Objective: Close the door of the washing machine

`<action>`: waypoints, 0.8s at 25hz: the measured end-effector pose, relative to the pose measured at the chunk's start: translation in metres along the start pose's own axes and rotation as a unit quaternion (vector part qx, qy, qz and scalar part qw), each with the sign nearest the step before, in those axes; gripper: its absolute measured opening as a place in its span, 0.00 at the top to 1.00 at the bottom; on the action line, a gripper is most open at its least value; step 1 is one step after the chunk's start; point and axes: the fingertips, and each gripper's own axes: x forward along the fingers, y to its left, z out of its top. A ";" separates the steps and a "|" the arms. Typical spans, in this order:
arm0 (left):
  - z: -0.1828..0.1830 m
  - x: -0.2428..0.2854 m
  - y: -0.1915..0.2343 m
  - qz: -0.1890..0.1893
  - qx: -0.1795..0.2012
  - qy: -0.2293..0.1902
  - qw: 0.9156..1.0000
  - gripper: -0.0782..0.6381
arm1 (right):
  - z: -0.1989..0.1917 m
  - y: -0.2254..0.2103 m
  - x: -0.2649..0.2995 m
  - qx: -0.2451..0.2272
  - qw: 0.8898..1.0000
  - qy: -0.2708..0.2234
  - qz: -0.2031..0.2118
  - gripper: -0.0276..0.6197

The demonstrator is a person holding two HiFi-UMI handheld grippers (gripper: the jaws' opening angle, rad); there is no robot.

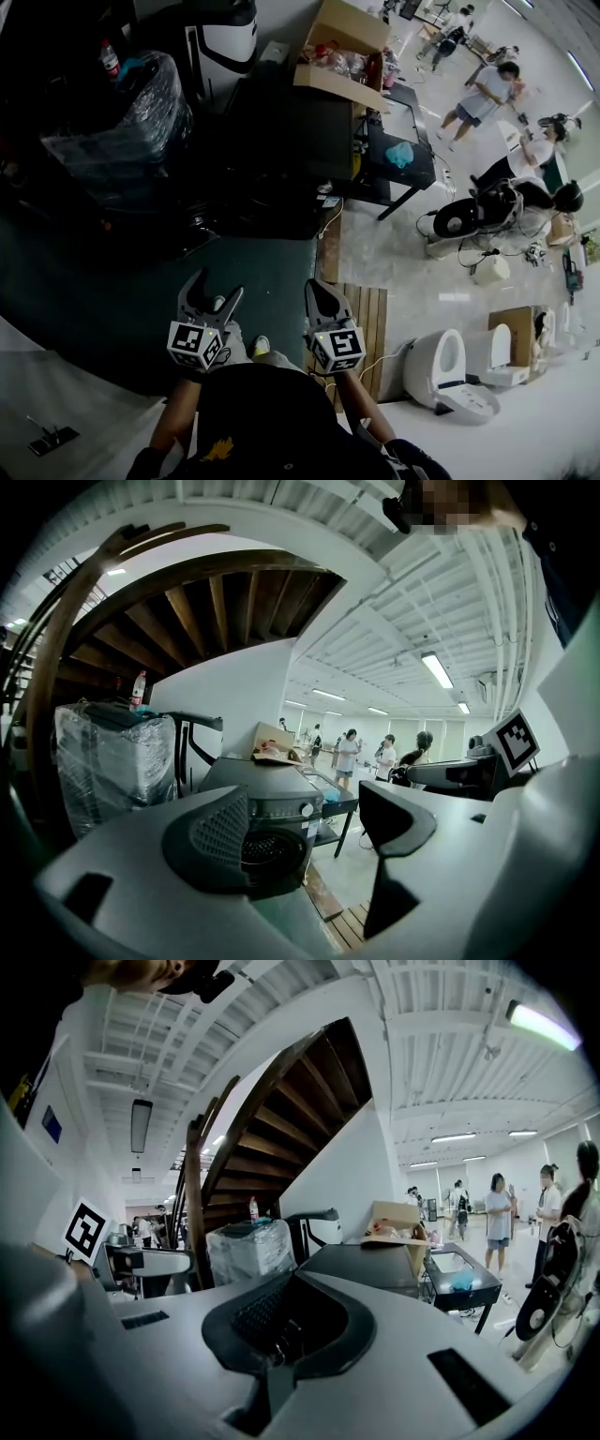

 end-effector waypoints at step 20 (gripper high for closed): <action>0.035 0.088 0.082 -0.052 0.005 0.004 0.999 0.37 | 0.036 -0.011 0.099 -0.002 0.999 0.002 -0.046 0.91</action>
